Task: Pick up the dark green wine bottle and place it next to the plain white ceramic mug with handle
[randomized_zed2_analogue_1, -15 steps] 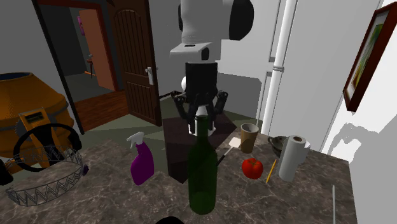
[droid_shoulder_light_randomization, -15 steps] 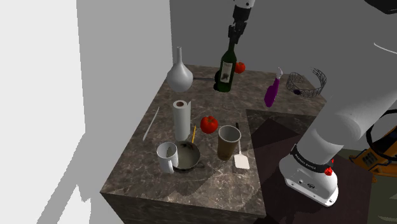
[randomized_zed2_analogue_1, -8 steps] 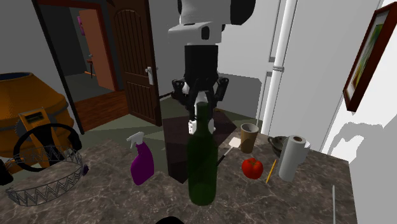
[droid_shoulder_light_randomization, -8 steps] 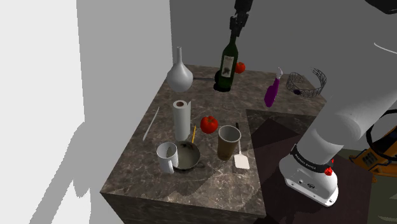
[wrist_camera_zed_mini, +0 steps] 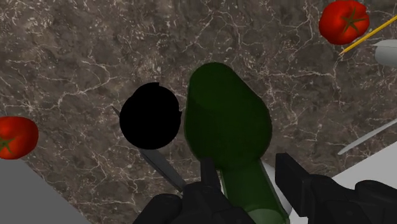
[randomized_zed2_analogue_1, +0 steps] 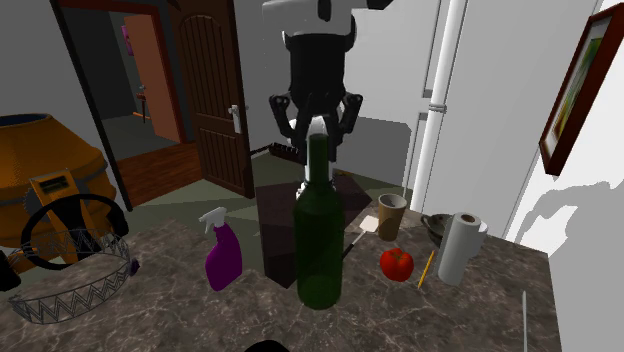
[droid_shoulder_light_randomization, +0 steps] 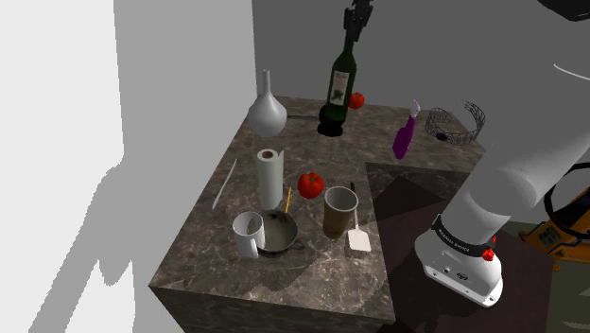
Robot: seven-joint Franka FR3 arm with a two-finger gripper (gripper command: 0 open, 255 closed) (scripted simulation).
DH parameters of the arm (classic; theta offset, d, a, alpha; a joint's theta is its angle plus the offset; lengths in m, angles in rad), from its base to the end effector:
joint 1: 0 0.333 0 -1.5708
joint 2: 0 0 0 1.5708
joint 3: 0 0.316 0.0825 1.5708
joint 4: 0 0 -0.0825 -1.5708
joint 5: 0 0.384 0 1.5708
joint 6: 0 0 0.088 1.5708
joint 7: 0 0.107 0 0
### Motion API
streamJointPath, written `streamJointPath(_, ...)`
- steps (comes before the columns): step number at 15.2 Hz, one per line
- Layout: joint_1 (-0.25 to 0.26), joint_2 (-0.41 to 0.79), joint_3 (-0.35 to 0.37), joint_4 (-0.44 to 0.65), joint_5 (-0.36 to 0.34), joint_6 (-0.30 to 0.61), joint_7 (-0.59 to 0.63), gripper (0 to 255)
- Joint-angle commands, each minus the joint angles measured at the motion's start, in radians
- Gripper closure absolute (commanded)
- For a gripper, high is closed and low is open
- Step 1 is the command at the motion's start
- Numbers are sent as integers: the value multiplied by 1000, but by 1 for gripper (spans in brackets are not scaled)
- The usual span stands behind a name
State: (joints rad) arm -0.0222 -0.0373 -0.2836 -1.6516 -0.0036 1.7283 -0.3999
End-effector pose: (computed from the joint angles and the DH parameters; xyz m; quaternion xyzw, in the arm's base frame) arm 0.5311 -0.1710 0.6204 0.9973 0.0469 0.0539 0.0162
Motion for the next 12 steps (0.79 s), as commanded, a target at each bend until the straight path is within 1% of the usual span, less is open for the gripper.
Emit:
streamJointPath(1,-1,8,-2,38,3,-30,-3,255)
streamJointPath(2,-1,9,-2,46,3,-37,-4,255)
streamJointPath(7,52,-109,66,-86,-35,-21,121,255)
streamJointPath(12,96,-200,142,-182,-50,-19,244,255)
